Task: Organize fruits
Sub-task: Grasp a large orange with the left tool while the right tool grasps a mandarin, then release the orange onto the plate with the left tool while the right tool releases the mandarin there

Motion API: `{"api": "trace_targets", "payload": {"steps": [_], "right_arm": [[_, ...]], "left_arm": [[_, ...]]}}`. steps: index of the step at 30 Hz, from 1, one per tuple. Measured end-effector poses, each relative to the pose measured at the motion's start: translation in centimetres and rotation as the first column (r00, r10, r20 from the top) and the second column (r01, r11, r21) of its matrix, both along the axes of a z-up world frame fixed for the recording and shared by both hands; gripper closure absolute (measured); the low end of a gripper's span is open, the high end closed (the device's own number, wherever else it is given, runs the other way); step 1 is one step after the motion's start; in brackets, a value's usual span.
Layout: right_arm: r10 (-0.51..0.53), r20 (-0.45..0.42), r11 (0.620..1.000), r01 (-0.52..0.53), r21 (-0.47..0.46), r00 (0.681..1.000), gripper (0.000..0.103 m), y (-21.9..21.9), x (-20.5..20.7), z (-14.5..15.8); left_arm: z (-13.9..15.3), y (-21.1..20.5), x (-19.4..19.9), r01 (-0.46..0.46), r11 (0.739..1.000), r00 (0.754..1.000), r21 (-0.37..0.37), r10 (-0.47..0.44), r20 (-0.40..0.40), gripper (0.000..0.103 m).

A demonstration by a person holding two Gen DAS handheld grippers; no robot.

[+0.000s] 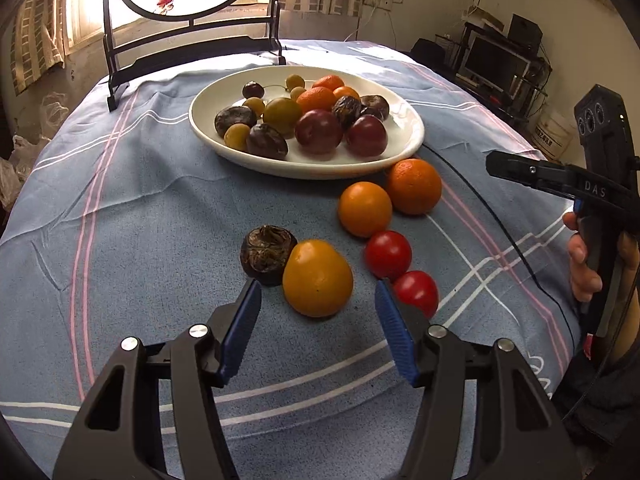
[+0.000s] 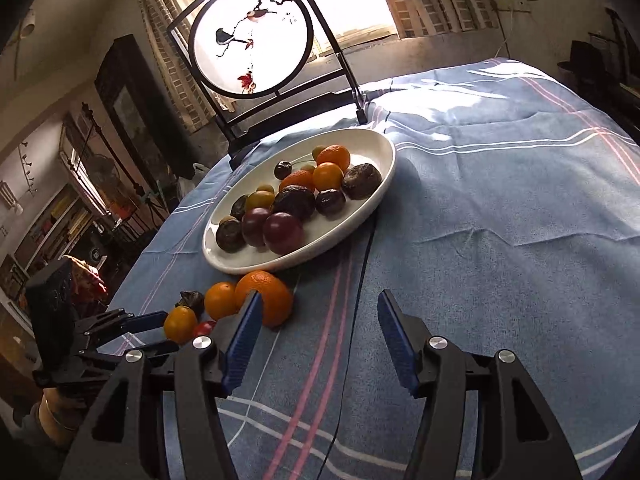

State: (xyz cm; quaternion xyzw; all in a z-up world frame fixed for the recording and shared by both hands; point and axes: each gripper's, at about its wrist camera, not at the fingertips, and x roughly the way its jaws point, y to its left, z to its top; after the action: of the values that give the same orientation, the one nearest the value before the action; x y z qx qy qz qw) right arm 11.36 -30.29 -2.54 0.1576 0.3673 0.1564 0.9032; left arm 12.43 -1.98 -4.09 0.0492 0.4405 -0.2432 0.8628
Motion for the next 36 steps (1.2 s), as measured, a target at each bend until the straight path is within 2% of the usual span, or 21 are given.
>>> {"api": "trace_targets", "payload": {"steps": [2,4,5,7,10,13,17,21,24,26,28,31,36], "right_arm": [[-0.011,-0.002,1.0,0.011,0.004,1.0,0.043,-0.2,-0.1,-0.1],[-0.007,-0.007,1.0,0.007,0.004,1.0,0.043,-0.2,0.0,-0.2],[-0.004,-0.014,1.0,0.004,0.003,1.0,0.043,-0.1,0.1,-0.3],[0.005,-0.03,1.0,-0.005,-0.002,1.0,0.043,0.1,0.3,-0.6],[0.055,-0.044,0.998,-0.056,-0.027,0.997,0.043,1.2,0.5,-0.6],[0.131,-0.058,0.985,-0.137,-0.103,0.99,0.044,3.4,0.7,-0.6],[0.172,-0.061,0.965,-0.181,-0.19,0.983,0.044,6.5,1.6,-0.2],[0.163,-0.085,0.939,-0.181,-0.293,0.983,0.048,8.9,3.2,-0.6],[0.148,-0.13,0.951,-0.177,-0.254,0.98,0.05,9.0,4.3,-1.3],[0.167,-0.13,0.957,-0.193,-0.219,0.977,0.06,9.0,4.3,-1.4],[0.144,-0.115,0.961,-0.166,-0.219,0.983,0.061,8.7,3.8,-1.2],[0.126,-0.082,0.978,-0.137,-0.155,0.989,0.061,7.4,2.3,-0.5],[0.081,0.019,0.992,-0.079,-0.098,0.997,0.061,4.3,0.8,2.8]], "left_arm": [[-0.4,-0.4,0.5,-0.008,1.0,1.0,-0.01,0.007,-0.014,0.051],[-0.5,-0.9,0.7,-0.013,1.0,1.0,0.003,0.013,0.009,0.055],[-0.6,-1.1,0.8,-0.015,1.0,1.0,0.006,0.015,0.011,0.068],[-0.5,-0.9,0.8,-0.011,0.999,1.0,-0.041,0.011,-0.002,0.067],[0.2,-0.7,-0.4,0.004,0.998,0.998,-0.06,-0.001,0.06,0.067],[1.1,0.3,-1.5,-0.008,0.993,0.992,-0.118,0.023,0.127,0.067],[1.4,1.4,-1.2,-0.051,0.983,0.99,-0.179,0.073,0.119,0.067],[1.5,1.5,-1.2,-0.06,0.981,0.989,-0.186,0.083,0.122,0.067],[1.4,1.5,-1.1,-0.054,0.98,0.99,-0.189,0.078,0.117,0.067],[1.3,1.7,-1.1,-0.054,0.979,0.99,-0.196,0.077,0.114,0.067],[1.4,1.9,-1.1,-0.057,0.977,0.99,-0.205,0.081,0.114,0.067],[1.4,1.9,-1.1,-0.058,0.977,0.99,-0.204,0.083,0.114,0.067],[1.9,1.4,-0.6,-0.048,0.98,0.993,-0.195,0.068,0.099,0.067]]}}
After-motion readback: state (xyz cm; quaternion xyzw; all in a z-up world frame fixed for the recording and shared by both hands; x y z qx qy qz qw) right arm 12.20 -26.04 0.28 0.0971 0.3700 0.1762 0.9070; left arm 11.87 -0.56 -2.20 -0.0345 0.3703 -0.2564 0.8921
